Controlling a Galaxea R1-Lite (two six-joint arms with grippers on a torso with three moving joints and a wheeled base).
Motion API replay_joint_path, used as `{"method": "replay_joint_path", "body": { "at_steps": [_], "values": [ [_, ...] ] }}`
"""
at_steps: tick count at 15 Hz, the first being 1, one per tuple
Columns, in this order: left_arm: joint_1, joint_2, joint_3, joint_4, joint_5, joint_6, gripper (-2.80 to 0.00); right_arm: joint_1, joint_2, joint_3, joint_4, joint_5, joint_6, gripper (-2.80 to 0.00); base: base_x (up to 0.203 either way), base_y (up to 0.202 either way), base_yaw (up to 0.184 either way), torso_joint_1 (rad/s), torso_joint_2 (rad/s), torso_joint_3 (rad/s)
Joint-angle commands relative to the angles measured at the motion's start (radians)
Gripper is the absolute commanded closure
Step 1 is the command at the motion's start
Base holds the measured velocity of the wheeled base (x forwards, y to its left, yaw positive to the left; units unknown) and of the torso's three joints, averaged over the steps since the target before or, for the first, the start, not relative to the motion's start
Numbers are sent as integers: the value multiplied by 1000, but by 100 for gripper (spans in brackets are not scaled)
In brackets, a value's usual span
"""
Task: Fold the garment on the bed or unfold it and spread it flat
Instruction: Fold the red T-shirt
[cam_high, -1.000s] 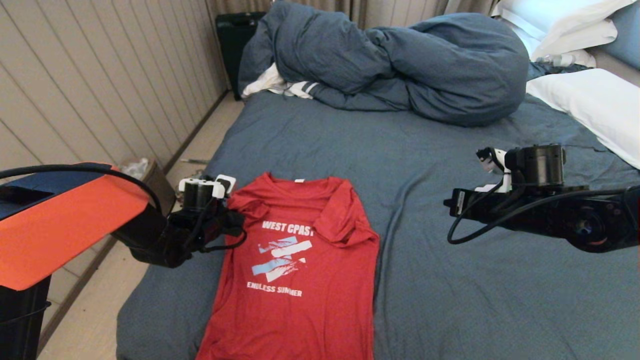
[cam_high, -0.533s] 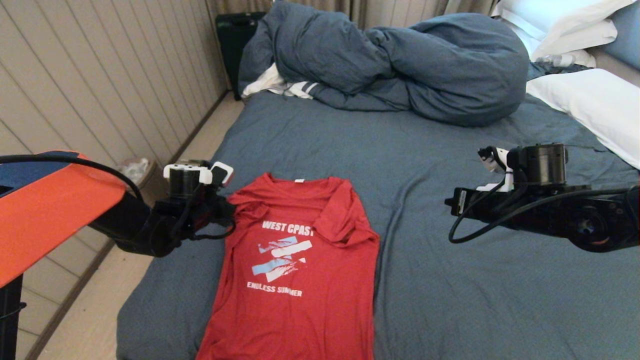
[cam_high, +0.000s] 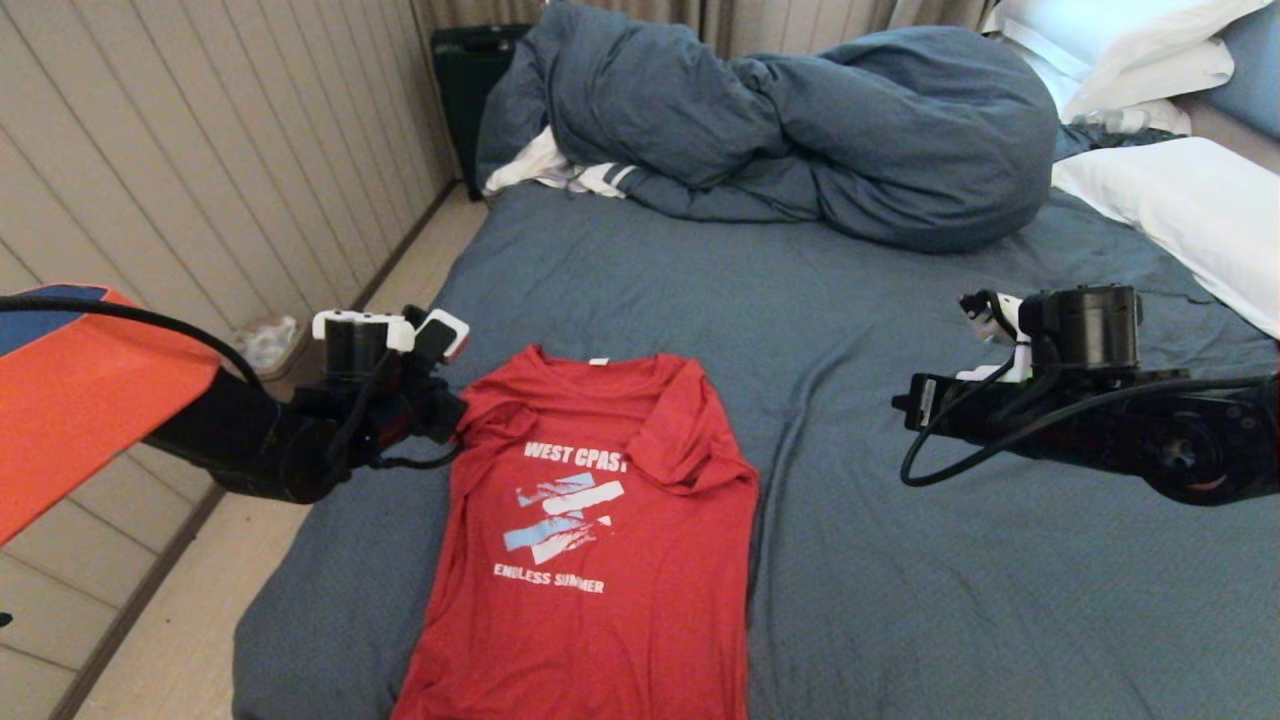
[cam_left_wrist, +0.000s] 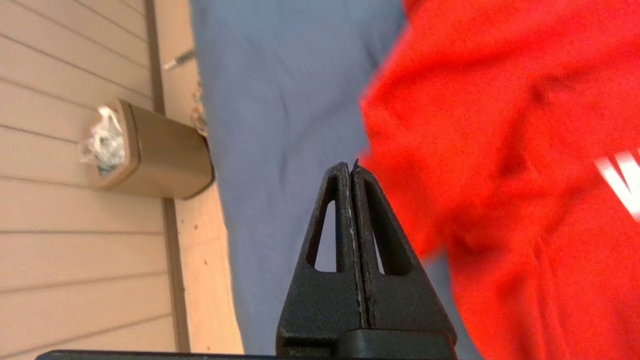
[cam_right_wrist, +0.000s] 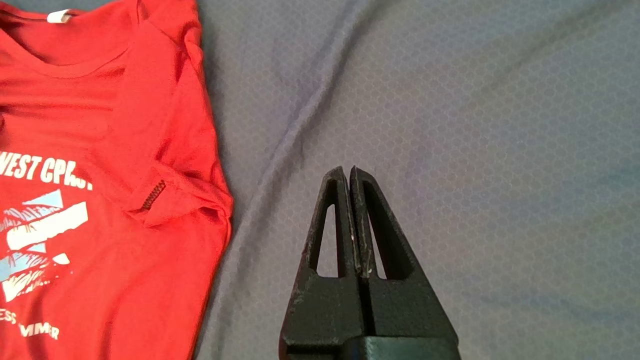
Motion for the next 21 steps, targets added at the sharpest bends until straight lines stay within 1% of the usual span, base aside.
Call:
{"method": "replay_joint_path", "body": {
  "at_steps": [1,2,4,5,6,8,16,21],
  "values": [
    [-12,-15,62,-19,1,3,0,1,2,0,-3,2,1,0,0,0,0,0,0,0],
    [-33,-9,93,-46,0,3,0,1,3,0,-3,2,1,0,0,0,0,0,0,0],
    [-58,32,94,-90,2,-5,0,1,1,2,-3,2,1,0,0,0,0,0,0,0],
    [-61,46,87,-104,21,-7,-280,0,1,4,-3,2,1,0,0,0,0,0,0,0],
    [-61,49,84,-106,34,-8,-280,-1,1,3,-3,2,1,0,0,0,0,0,0,0],
    [-60,62,83,-106,36,-4,-280,-5,1,4,-3,2,1,0,0,0,0,0,0,0],
    [16,104,76,-123,40,3,-280,-7,18,2,-3,6,1,0,0,0,0,0,0,0],
    [23,180,-16,-138,40,0,-280,-5,29,2,-3,6,1,0,0,0,0,0,0,0]
  ]
}}
